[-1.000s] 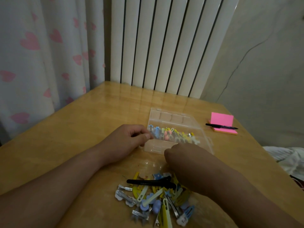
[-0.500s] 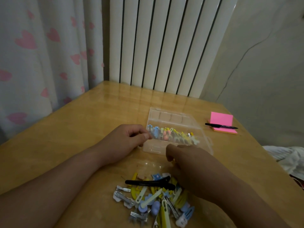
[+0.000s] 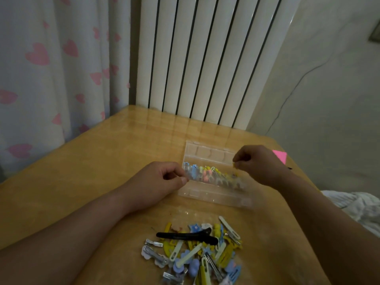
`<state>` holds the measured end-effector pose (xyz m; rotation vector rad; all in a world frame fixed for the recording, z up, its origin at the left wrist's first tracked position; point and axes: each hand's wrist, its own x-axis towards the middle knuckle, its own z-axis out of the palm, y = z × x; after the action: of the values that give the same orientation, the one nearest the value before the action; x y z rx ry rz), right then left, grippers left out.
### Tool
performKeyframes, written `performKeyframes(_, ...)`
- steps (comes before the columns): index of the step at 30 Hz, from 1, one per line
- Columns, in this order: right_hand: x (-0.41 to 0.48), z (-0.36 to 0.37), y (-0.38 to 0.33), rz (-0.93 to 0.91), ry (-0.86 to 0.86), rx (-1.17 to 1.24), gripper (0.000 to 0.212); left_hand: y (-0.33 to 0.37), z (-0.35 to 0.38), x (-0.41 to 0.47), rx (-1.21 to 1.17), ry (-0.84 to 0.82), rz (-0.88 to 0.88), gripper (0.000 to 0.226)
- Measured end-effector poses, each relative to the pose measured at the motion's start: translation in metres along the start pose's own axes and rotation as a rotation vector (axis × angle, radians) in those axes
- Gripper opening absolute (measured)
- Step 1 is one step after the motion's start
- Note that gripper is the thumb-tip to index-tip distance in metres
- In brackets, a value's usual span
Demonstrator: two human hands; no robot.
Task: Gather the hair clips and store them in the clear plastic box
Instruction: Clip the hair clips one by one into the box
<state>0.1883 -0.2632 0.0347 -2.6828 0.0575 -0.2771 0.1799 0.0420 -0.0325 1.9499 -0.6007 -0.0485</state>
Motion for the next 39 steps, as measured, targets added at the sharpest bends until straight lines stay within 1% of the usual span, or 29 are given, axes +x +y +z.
performKeyframes(2,0.008,0.008,0.005,0.020,-0.060,-0.018,0.011,0.000,0.000,0.000,0.002,-0.001,0.010,0.009)
performKeyframes(4,0.011,0.013,0.008,0.034,-0.083,-0.023,0.010,-0.001,0.000,0.000,0.014,-0.001,0.013,0.009)
performKeyframes(15,0.008,0.017,0.008,0.037,-0.131,-0.073,0.016,-0.001,-0.001,0.000,0.023,0.002,0.002,0.009)
performKeyframes(16,0.007,0.017,0.008,0.035,-0.096,-0.084,0.018,0.000,-0.001,0.000,0.020,0.001,0.002,0.009)
performKeyframes(18,0.002,0.016,0.009,0.022,0.050,-0.090,0.019,0.000,-0.001,0.000,0.021,-0.005,0.001,0.010)
performKeyframes(21,-0.013,0.017,0.014,0.028,0.240,0.062,0.019,-0.001,-0.001,0.000,0.018,-0.006,-0.005,0.010)
performKeyframes(25,-0.036,0.013,0.017,0.021,0.362,0.200,0.018,0.003,-0.001,-0.001,0.049,-0.004,-0.001,0.008)
performKeyframes(27,-0.050,0.011,0.012,-0.007,0.375,0.237,0.018,0.003,-0.001,-0.002,0.070,-0.006,0.009,0.007)
performKeyframes(29,-0.064,0.006,0.005,-0.062,0.322,0.272,0.016,0.004,-0.001,-0.002,0.073,-0.008,0.016,0.007)
performKeyframes(30,-0.070,0.002,0.000,-0.097,0.254,0.279,0.015,0.005,0.000,-0.003,0.070,-0.010,0.014,0.007)
performKeyframes(33,-0.086,-0.008,-0.017,-0.216,-0.048,0.244,0.012,0.007,0.000,-0.004,0.050,-0.006,0.010,0.008)
performKeyframes(36,-0.093,-0.004,-0.031,-0.266,-0.296,0.104,0.009,0.007,-0.001,-0.004,0.040,-0.014,0.006,0.012)
performKeyframes(39,-0.098,0.002,-0.040,-0.297,-0.414,-0.053,0.014,0.007,-0.001,-0.004,0.042,-0.021,0.007,0.014)
